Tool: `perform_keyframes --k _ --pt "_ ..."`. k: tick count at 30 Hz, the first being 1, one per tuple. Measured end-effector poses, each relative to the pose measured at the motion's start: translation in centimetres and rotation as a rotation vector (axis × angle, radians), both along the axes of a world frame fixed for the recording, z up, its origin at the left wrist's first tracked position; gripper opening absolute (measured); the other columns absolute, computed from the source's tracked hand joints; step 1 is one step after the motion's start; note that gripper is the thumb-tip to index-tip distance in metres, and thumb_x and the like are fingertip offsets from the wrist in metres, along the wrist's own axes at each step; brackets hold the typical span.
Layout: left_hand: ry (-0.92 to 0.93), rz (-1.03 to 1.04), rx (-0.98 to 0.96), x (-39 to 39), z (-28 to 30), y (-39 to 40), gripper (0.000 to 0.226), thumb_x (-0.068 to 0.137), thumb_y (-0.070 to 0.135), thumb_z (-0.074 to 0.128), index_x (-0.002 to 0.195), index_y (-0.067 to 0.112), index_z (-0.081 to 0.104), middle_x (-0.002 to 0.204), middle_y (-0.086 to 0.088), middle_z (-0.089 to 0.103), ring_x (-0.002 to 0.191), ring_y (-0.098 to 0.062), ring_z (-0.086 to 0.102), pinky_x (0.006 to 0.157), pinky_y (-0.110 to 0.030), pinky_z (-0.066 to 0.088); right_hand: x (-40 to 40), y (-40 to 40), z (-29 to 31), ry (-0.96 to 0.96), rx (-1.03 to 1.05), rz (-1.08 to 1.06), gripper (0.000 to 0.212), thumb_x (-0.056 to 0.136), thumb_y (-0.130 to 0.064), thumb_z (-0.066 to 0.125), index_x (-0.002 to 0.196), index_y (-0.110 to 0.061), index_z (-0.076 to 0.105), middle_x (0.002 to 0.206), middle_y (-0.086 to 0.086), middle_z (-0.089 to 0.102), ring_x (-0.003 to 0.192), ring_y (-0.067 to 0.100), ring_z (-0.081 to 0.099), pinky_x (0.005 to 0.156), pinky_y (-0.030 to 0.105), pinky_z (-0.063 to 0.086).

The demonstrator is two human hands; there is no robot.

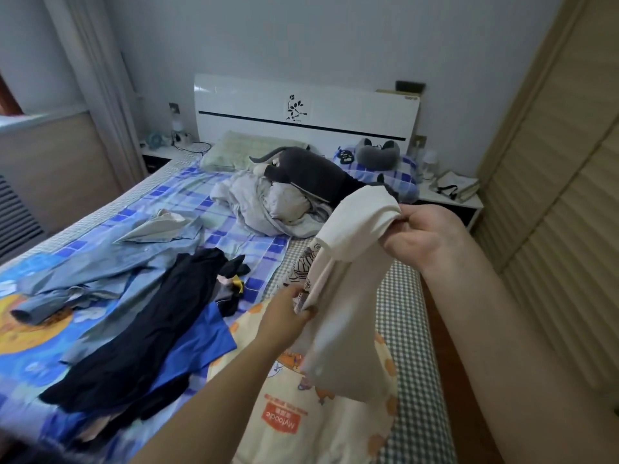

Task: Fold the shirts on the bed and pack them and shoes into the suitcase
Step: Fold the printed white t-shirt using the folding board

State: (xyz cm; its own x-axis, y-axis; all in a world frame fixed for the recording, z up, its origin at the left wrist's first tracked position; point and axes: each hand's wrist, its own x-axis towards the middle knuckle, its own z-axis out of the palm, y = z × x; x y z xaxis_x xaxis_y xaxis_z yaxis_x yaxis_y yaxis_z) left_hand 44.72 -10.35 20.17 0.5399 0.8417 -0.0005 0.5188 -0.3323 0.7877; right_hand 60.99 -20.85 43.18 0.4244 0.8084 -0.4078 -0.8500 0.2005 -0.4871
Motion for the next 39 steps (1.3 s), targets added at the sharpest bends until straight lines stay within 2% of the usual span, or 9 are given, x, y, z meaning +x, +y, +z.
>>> perform_keyframes --k 3,8,12,18,23,28,31,34,39 --pt "0.016 0.135 0.11 0.4 -0.1 0.4 0.017 0.099 0.024 0.056 0.082 0.024 0.056 0.079 0.004 0.059 0.083 -0.026 0.06 0.065 -0.034 0.038 1.6 -1.3 0.2 -0.003 0.017 -0.043 0.026 0.105 -0.001 0.039 0.106 0.013 0.06 0.105 0.03 0.07 0.103 0.038 0.068 0.101 0.048 0.051" --pt "0.058 0.387 0.231 -6.0 2.1 4.3 0.006 0.105 0.018 0.037 0.099 0.018 0.041 0.088 -0.018 0.06 0.082 -0.041 0.058 0.068 -0.043 0.038 5.1 -1.6 -3.2 -0.005 -0.207 -0.176 0.03 0.107 -0.002 0.032 0.116 0.01 0.057 0.076 0.027 0.069 0.066 0.036 0.069 0.051 0.044 0.058" --pt "0.176 0.36 0.581 -10.8 8.6 9.1 0.009 0.105 0.02 0.043 0.108 0.013 0.049 0.094 -0.026 0.067 0.085 -0.047 0.063 0.067 -0.045 0.04 6.4 1.0 -7.3 -0.029 -0.378 -0.062 0.036 0.108 -0.004 0.027 0.128 0.01 0.054 0.12 0.021 0.065 0.113 0.027 0.065 0.098 0.041 0.049" --pt "0.317 0.107 0.886 -15.1 21.1 12.0 0.022 0.09 0.029 0.076 0.091 0.009 0.068 0.08 -0.016 0.069 0.073 -0.039 0.065 0.063 -0.037 0.039 9.0 7.2 -6.1 -0.164 -0.142 -0.051 0.036 0.109 -0.018 0.04 0.138 -0.001 0.051 0.133 0.02 0.063 0.122 0.031 0.062 0.105 0.049 0.048" --pt "0.369 -0.01 0.516 -17.3 22.7 8.7 0.012 0.087 0.022 0.078 0.087 0.019 0.066 0.071 0.007 0.058 0.063 -0.004 0.052 0.06 -0.021 0.038 11.4 7.5 -9.5 -0.074 -0.041 -0.114 0.038 0.106 -0.027 0.044 0.137 -0.007 0.052 0.126 0.019 0.066 0.121 0.029 0.062 0.102 0.051 0.048" --pt "0.069 -0.026 -0.079 -12.6 14.9 3.8 0.022 0.083 0.01 0.08 0.073 0.018 0.062 0.059 0.009 0.055 0.053 -0.003 0.049 0.05 -0.019 0.039 7.0 2.4 -18.3 -0.807 -0.958 0.048 0.028 0.101 -0.009 0.05 0.127 -0.006 0.058 0.131 0.02 0.061 0.116 0.037 0.059 0.088 0.036 0.046" --pt "-0.012 -0.133 -0.355 -7.3 10.3 1.3 0.025 0.084 0.001 0.076 0.077 0.016 0.058 0.065 0.003 0.049 0.06 -0.014 0.045 0.054 -0.025 0.037 -0.9 -0.8 -18.4 -1.02 -0.64 0.357 0.037 0.095 -0.007 0.062 0.131 -0.016 0.059 0.116 0.007 0.065 0.105 0.027 0.066 0.089 0.039 0.058" --pt "-0.134 -0.143 -0.513 -3.6 8.3 -0.7 0.029 0.083 -0.009 0.075 0.082 0.011 0.053 0.07 -0.004 0.054 0.057 -0.015 0.051 0.056 -0.028 0.04 -9.2 -3.5 -16.4 -1.08 -0.291 0.77 0.043 0.091 -0.015 0.072 0.126 -0.034 0.056 0.1 -0.012 0.061 0.088 0.001 0.063 0.076 0.017 0.054" --pt "-0.451 -0.047 -0.858 -2.7 8.0 -2.2 0.035 0.082 -0.022 0.065 0.085 0.008 0.049 0.098 -0.018 0.069 0.081 -0.027 0.07 0.075 -0.036 0.06 -10.0 -4.0 -17.7 -1.101 -0.424 0.266 0.009 0.098 -0.025 0.063 0.099 -0.033 0.068 0.087 -0.012 0.072 0.083 0.003 0.067 0.07 0.017 0.048"
